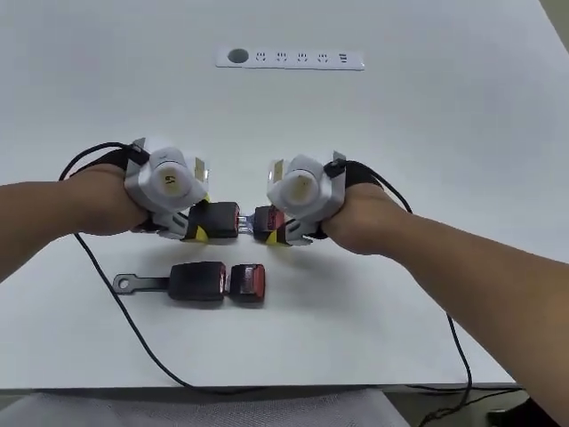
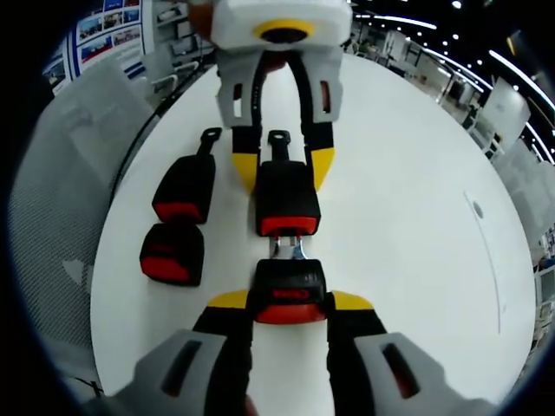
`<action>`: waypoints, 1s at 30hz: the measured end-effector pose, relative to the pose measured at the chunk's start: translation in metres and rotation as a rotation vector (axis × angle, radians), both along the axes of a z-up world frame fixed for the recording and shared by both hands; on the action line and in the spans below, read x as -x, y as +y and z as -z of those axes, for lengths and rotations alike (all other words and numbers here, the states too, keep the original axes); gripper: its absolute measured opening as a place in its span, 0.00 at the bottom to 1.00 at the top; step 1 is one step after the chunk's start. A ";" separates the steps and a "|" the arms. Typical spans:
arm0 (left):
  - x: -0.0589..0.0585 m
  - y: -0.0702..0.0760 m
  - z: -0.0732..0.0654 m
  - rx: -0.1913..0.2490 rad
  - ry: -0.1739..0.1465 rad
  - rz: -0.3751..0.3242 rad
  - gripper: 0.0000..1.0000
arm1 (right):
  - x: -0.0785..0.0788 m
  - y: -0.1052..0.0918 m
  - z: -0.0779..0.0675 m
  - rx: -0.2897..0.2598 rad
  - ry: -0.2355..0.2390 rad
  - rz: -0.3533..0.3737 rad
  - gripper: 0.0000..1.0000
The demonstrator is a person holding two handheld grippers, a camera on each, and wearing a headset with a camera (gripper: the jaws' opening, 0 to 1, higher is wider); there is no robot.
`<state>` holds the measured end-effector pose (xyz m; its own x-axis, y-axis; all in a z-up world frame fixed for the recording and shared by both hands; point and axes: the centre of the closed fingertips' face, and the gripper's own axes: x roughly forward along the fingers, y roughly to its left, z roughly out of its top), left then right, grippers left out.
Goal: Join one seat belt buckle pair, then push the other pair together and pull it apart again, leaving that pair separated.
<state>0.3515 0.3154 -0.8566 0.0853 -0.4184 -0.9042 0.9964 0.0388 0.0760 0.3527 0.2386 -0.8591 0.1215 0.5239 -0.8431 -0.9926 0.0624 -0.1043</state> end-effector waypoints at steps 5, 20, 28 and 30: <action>0.000 -0.001 0.000 0.012 0.004 0.010 0.31 | -0.001 0.002 0.000 0.006 0.001 -0.013 0.31; 0.000 -0.002 0.001 0.014 0.017 0.009 0.31 | -0.007 0.018 0.003 0.005 0.022 -0.022 0.30; 0.001 -0.001 0.001 0.013 0.022 0.004 0.31 | -0.006 0.020 0.002 0.002 0.020 -0.022 0.31; 0.001 -0.001 0.001 0.015 0.021 0.002 0.31 | -0.007 0.021 0.002 0.000 0.017 -0.020 0.31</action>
<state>0.3509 0.3147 -0.8574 0.0657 -0.4321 -0.8994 0.9978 0.0382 0.0545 0.3593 0.2591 -0.8610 0.0961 0.5260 -0.8450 -0.9953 0.0422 -0.0869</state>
